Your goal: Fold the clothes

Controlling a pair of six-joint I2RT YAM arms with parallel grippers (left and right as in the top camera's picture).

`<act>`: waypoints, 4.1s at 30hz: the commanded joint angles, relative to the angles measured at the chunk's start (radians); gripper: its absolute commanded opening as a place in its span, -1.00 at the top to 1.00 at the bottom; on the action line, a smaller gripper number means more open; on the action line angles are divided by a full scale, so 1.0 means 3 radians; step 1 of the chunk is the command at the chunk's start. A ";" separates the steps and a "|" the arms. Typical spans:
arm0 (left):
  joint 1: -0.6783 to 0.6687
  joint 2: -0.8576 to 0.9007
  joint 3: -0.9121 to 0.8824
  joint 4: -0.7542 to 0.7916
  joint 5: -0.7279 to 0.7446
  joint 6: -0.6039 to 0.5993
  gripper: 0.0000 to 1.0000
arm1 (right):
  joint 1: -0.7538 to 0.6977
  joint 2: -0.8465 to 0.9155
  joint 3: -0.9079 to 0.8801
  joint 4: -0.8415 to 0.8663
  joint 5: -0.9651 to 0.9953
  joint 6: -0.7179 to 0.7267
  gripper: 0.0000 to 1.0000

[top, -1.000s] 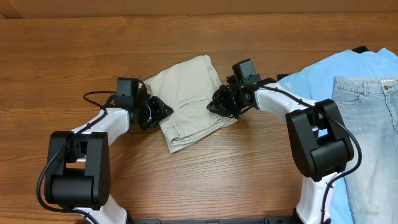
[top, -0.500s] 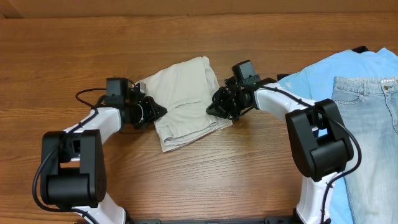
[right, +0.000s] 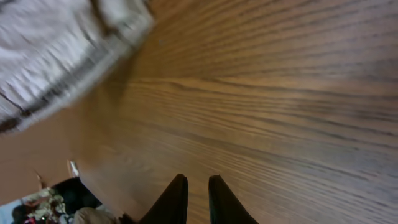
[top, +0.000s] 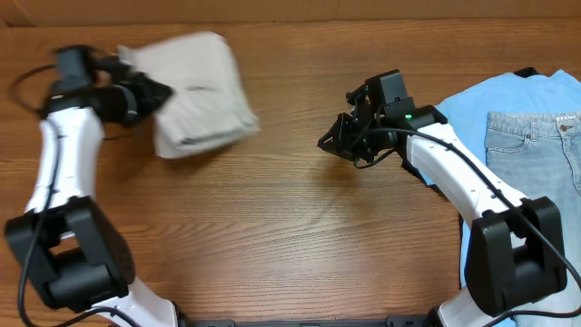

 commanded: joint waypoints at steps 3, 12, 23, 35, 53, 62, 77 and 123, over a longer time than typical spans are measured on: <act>0.0565 0.0219 0.0060 0.0100 -0.0249 -0.0437 0.92 | 0.0000 -0.0009 -0.0003 -0.0078 0.0125 -0.0181 0.69; 0.1006 0.0975 0.0058 0.0418 -0.0238 -0.1253 0.92 | 0.0003 -0.0009 -0.0003 -0.0188 0.0128 -0.0181 0.68; 0.1001 0.1199 0.0058 0.1634 -0.0281 -0.2216 0.76 | 0.0003 -0.0009 -0.0003 -0.0261 0.0164 -0.0179 0.68; 0.0809 0.1167 0.0074 0.2138 0.0436 -0.1102 -1.00 | 0.0003 -0.0010 -0.0003 -0.0315 0.0211 -0.0178 0.70; 0.0294 -0.0797 0.0413 -0.0715 0.0108 0.1776 -1.00 | 0.0006 -0.0993 -0.0001 0.0005 0.0268 -0.0635 0.64; -0.0641 -0.2157 0.0496 -0.1306 -0.0891 0.2215 -1.00 | 0.0005 -0.2252 -0.0001 0.0262 0.1025 -0.1146 -0.34; -0.0769 -0.2420 0.0495 -0.1404 -0.0890 0.2204 -1.00 | 0.0003 -0.2763 -0.0003 0.0254 0.1226 -0.1176 -1.00; -0.0769 -0.0652 0.0495 -0.1401 -0.0893 0.2204 -1.00 | -0.0375 -0.5717 -0.3780 0.1996 0.1375 -0.2186 -1.00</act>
